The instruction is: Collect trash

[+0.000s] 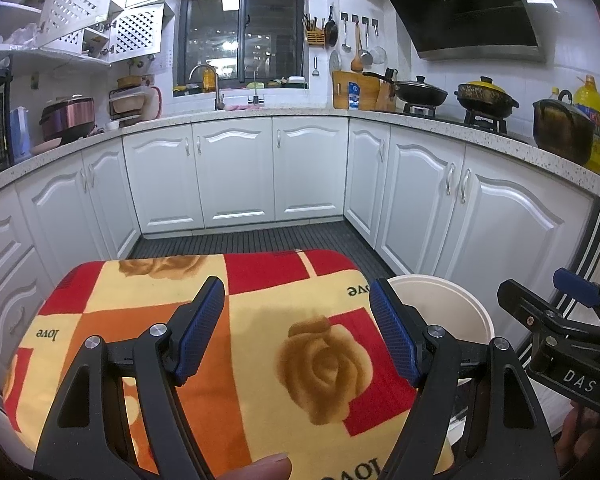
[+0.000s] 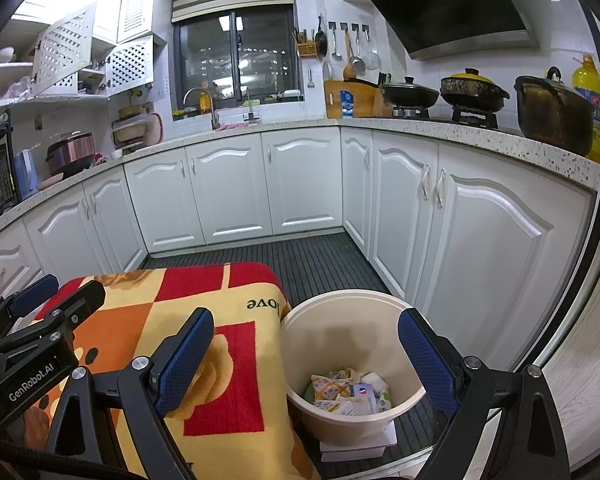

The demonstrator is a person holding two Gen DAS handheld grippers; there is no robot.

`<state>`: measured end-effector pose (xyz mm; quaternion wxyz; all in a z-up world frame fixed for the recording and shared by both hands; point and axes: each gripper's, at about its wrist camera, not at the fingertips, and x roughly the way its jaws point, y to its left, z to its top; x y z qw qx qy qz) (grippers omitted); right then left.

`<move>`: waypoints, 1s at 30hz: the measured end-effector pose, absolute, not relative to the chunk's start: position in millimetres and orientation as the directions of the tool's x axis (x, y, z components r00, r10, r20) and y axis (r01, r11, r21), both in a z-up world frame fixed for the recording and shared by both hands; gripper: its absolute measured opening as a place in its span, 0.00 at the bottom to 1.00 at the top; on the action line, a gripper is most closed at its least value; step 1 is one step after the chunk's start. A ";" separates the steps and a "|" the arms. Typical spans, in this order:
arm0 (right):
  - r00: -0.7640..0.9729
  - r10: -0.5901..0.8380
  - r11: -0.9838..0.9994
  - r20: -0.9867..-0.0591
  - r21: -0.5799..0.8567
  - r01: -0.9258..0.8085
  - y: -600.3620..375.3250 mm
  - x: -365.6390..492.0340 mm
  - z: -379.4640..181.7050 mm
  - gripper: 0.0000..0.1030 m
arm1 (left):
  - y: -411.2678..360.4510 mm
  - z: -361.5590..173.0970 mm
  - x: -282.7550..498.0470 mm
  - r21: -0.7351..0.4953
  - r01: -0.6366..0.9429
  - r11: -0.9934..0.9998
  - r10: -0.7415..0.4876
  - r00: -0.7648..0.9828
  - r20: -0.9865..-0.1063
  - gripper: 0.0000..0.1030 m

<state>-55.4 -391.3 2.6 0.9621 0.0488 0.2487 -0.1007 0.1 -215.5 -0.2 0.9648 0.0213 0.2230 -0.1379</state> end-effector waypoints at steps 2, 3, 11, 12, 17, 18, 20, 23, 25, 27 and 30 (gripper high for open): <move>0.856 -0.168 0.975 -0.489 0.046 0.218 -390.9 -55.8 2.0 0.89 | -215.5 -0.4 0.3 -0.021 0.276 0.961 -0.257 0.862 -0.437 0.72; 0.856 -0.169 0.975 -0.489 0.045 0.218 -390.9 -55.8 2.2 0.89 | -215.4 -0.5 0.4 -0.022 0.278 0.960 -0.259 0.861 -0.438 0.72; 0.853 -0.168 0.975 -0.494 0.044 0.217 -392.3 -55.4 1.3 0.89 | -214.5 -5.1 0.9 -0.015 0.289 0.957 -0.265 0.857 -0.443 0.72; 0.853 -0.167 0.975 -0.495 0.045 0.217 -392.0 -55.3 1.2 0.89 | -214.2 -5.7 0.9 -0.014 0.290 0.957 -0.266 0.856 -0.444 0.72; 0.851 -0.166 0.975 -0.498 0.044 0.216 -392.4 -54.5 0.1 0.89 | -214.9 -5.9 2.0 -0.006 0.296 0.955 -0.267 0.854 -0.447 0.72; 0.851 -0.165 0.975 -0.498 0.045 0.216 -392.5 -54.5 0.4 0.89 | -214.7 -6.2 2.2 -0.005 0.295 0.955 -0.266 0.854 -0.448 0.72; 0.850 -0.164 0.975 -0.500 0.046 0.215 -393.0 -53.9 0.3 0.89 | -214.0 -6.5 2.6 -0.007 0.297 0.955 -0.268 0.852 -0.451 0.72; 0.850 -0.164 0.976 -0.500 0.045 0.215 -392.8 -54.1 -0.1 0.89 | -213.3 -7.3 3.6 -0.011 0.298 0.955 -0.270 0.849 -0.453 0.72; 0.850 -0.164 0.976 -0.501 0.045 0.215 -392.8 -53.9 0.0 0.89 | -212.5 -7.5 4.0 -0.012 0.299 0.954 -0.271 0.848 -0.455 0.72; 0.848 -0.165 0.976 -0.503 0.044 0.215 -393.9 -53.0 -0.6 0.89 | -212.3 -7.6 4.3 -0.012 0.300 0.954 -0.272 0.847 -0.456 0.72; 0.847 -0.165 0.976 -0.505 0.043 0.216 -395.5 -51.7 -1.0 0.89 | -212.6 -7.8 4.8 -0.012 0.302 0.953 -0.273 0.846 -0.457 0.72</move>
